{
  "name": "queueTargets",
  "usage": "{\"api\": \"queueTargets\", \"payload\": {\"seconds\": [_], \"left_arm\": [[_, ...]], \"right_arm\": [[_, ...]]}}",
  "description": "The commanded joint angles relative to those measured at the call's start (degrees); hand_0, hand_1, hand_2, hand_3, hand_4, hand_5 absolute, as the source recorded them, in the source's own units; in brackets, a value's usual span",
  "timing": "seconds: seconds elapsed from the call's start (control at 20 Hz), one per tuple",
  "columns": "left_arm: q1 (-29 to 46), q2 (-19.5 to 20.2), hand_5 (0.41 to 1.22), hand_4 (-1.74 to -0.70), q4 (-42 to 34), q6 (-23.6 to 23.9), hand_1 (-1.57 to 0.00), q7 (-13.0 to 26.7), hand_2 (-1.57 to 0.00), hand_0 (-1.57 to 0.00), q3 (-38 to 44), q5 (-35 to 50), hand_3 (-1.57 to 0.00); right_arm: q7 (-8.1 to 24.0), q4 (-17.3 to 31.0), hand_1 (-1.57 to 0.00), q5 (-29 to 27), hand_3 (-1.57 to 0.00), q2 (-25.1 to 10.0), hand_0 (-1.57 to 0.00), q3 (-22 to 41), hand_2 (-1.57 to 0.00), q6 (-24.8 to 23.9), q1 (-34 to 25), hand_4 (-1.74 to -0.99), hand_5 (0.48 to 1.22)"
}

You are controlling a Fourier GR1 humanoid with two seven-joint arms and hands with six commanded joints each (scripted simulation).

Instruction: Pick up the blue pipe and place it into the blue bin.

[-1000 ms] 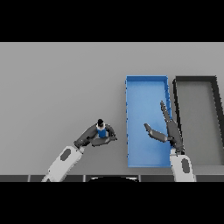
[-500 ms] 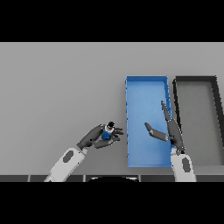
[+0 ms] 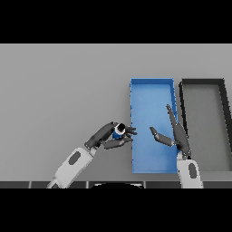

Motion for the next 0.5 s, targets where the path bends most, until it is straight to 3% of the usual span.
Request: {"api": "queueTargets", "payload": {"seconds": [0.0, 0.15, 0.35, 0.45], "left_arm": [[-0.18, 0.34, 1.219, -1.47, -0.66, -0.70, -1.57, 0.27, -1.57, -1.56, 0.40, 0.52, -1.57], [0.37, 0.22, 1.220, -1.47, -1.41, -2.24, -1.57, 1.94, -1.57, -1.57, 0.47, 0.95, -1.57], [0.81, -0.11, 1.220, -1.47, -1.23, -3.37, -1.57, 1.90, -1.57, -1.57, 0.93, 0.29, -1.57], [0.88, -1.00, 1.220, -1.47, -0.75, -3.61, -1.57, 1.86, -1.57, -1.57, 0.92, -0.25, -1.57]], "right_arm": [[-0.07, -0.43, 0.00, -0.29, 0.00, -0.09, 0.00, -0.03, 0.00, 0.21, -0.03, -1.124, 0.569], [-0.81, -1.63, 0.00, -0.23, 0.00, 0.05, 0.00, 0.02, 0.00, -0.11, 1.54, -1.124, 0.578], [-1.75, -4.93, 0.00, 2.72, 0.00, 4.16, 0.00, 1.44, 0.00, -4.93, 8.03, -1.123, 0.578], [-2.24, -6.46, 0.00, 3.90, 0.00, 6.30, 0.00, 2.12, 0.00, -7.15, 11.26, -1.157, 0.578]]}}
